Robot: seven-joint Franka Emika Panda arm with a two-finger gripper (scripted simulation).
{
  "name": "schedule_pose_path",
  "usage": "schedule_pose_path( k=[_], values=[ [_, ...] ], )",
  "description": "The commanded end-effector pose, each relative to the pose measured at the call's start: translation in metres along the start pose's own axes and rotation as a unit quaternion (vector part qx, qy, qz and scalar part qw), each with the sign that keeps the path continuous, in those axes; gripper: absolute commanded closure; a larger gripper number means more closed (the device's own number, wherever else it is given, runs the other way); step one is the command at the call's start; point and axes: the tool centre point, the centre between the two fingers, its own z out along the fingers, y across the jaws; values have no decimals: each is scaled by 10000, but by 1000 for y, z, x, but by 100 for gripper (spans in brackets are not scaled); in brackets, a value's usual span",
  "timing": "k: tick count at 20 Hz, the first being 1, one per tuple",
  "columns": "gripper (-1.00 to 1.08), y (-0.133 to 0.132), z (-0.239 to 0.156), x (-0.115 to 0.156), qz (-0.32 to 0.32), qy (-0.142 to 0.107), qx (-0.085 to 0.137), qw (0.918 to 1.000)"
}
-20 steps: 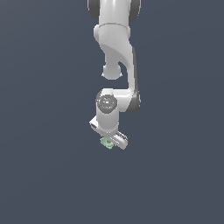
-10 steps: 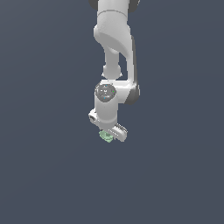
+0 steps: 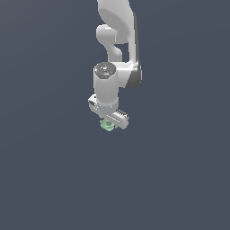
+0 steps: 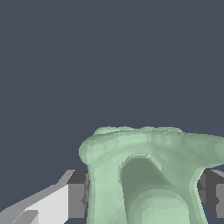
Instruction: Pick up the object and move it to a goal position.
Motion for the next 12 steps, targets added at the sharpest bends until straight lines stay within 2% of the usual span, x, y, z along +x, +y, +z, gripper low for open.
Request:
schedule_pose_path(
  k=[1,12],
  values=[
    [108,11,-16,-10,0,0,3,10000],
    [108,48,-75,-45,0,3,-1,10000]
  ],
)
